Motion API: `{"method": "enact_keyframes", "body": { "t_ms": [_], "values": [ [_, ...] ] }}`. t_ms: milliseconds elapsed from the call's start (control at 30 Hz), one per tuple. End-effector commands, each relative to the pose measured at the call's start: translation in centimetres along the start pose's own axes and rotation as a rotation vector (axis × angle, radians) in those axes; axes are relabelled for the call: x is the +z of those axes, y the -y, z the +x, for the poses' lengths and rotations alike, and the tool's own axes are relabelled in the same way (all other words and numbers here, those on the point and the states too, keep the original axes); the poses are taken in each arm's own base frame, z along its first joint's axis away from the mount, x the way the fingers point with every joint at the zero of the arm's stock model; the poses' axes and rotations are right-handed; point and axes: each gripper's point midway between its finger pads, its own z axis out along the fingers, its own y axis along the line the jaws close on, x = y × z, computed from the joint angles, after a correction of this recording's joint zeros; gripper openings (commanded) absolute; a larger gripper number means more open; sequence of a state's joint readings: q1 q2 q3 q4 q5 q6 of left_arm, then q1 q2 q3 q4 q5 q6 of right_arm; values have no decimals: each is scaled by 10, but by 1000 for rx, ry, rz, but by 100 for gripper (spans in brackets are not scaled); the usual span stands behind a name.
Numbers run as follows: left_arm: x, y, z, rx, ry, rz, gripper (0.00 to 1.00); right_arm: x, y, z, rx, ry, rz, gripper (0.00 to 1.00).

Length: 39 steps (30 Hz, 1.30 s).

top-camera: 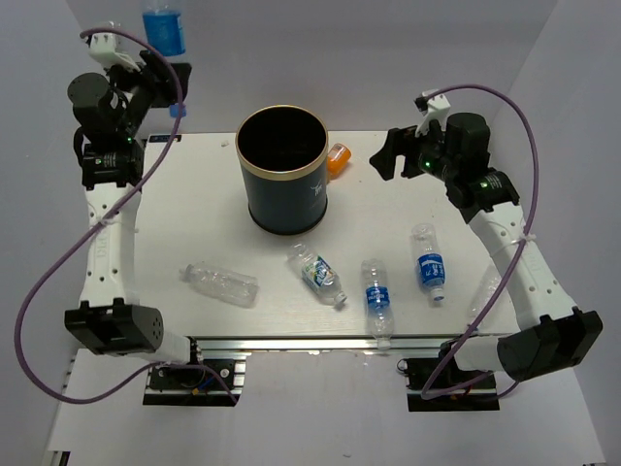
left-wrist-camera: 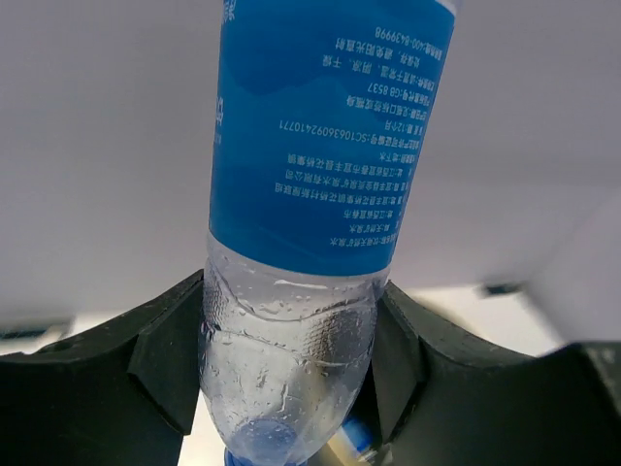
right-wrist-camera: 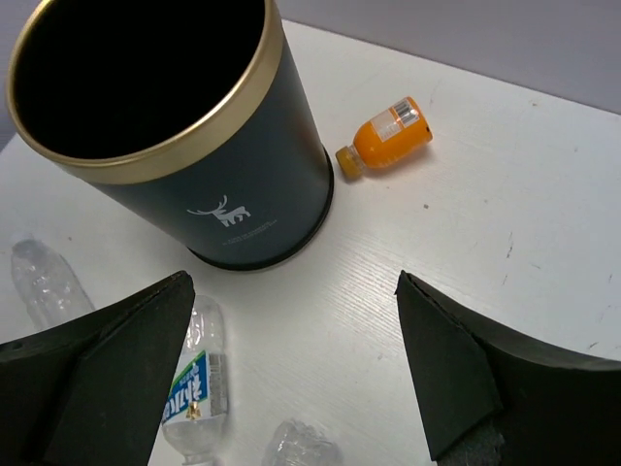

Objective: Put the plastic bottles in the bin

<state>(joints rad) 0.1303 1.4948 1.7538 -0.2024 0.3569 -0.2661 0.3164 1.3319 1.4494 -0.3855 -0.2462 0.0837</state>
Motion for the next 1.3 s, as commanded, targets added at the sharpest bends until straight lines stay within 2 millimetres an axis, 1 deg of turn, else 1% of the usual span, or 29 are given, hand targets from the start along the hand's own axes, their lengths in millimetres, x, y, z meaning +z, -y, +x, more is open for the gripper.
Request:
{"method": "enact_keyframes", "body": {
  "t_ms": [0, 33, 67, 100, 133, 167, 200, 233, 300, 333, 400, 467, 500, 567, 600, 633, 667, 700, 767, 800, 900, 1000, 1033, 1100, 1133, 1167, 1200, 1233, 1267],
  "values": [
    [10, 53, -19, -157, 106, 126, 42, -19, -5, -35, 0, 133, -12, 89],
    [16, 63, -26, -176, 141, 160, 42, -22, -5, -36, 4, 140, -7, 89],
    [19, 93, -27, -196, 139, 239, 41, -23, -3, -34, 16, 134, 3, 89],
    [24, 106, -26, -219, 133, 274, 41, -24, -4, -31, 31, 131, 5, 89],
    [37, 127, -10, -234, 100, 321, 41, -25, -3, -25, 39, 124, 12, 89],
    [44, 138, -7, -236, 94, 331, 41, -26, 0, -20, 49, 119, 29, 89],
    [47, 151, -16, -198, 119, 347, 41, -27, 1, -16, 61, 114, 35, 89],
    [61, 171, 10, -195, 62, 365, 42, -29, 2, -7, 71, 101, 43, 89],
    [71, 184, 17, -157, 47, 352, 46, -30, 1, 5, 88, 75, 41, 89],
    [76, 189, 31, -159, 7, 348, 46, -32, 0, 17, 92, 57, 37, 89],
    [88, 185, 57, -166, -40, 324, 49, -36, 4, 28, 97, 36, 65, 89],
    [88, 184, 66, -174, -52, 311, 58, -39, 16, 43, 100, 5, 132, 89],
    [89, 181, 79, -178, -76, 295, 61, -44, 17, 49, 104, -9, 148, 89],
    [85, 181, 87, -172, -92, 294, 74, -47, 22, 65, 122, -42, 178, 89],
    [78, 183, 82, -160, -83, 302, 87, -51, 20, 69, 132, -46, 179, 89],
    [74, 184, 93, -151, -99, 303, 92, -51, 18, 85, 164, -85, 173, 89],
    [70, 186, 92, -151, -96, 309, 96, -54, 14, 86, 182, -89, 161, 89],
    [62, 188, 81, -145, -75, 314, 98, -55, 11, 101, 206, -131, 153, 89],
    [55, 190, 82, -144, -77, 320, 98, -61, 7, 132, 269, -229, 152, 89],
    [49, 190, 76, -144, -71, 323, 98, -62, 4, 155, 285, -283, 149, 89],
    [40, 193, 73, -146, -84, 330, 98, -68, -4, 199, 311, -390, 139, 89],
    [29, 189, 52, -143, -54, 298, 98, -72, -12, 229, 325, -480, 140, 90],
    [25, 187, 51, -139, -67, 283, 98, -74, -14, 244, 328, -520, 146, 89],
    [13, 177, 36, -131, -48, 223, 98, -71, -20, 261, 321, -562, 145, 89],
    [7, 170, 41, -125, -76, 186, 98, -71, -21, 274, 335, -593, 154, 89],
    [-6, 159, 29, -117, -50, 125, 98, -69, -22, 279, 335, -601, 156, 89],
    [-13, 146, 45, -112, -91, 59, 98, -62, -25, 285, 328, -615, 144, 89],
    [-21, 136, 47, -113, -94, 11, 98, -59, -26, 291, 326, -631, 141, 89],
    [-40, 122, 36, -130, -59, -70, 98, -55, -26, 299, 325, -657, 151, 89]
  ]
}}
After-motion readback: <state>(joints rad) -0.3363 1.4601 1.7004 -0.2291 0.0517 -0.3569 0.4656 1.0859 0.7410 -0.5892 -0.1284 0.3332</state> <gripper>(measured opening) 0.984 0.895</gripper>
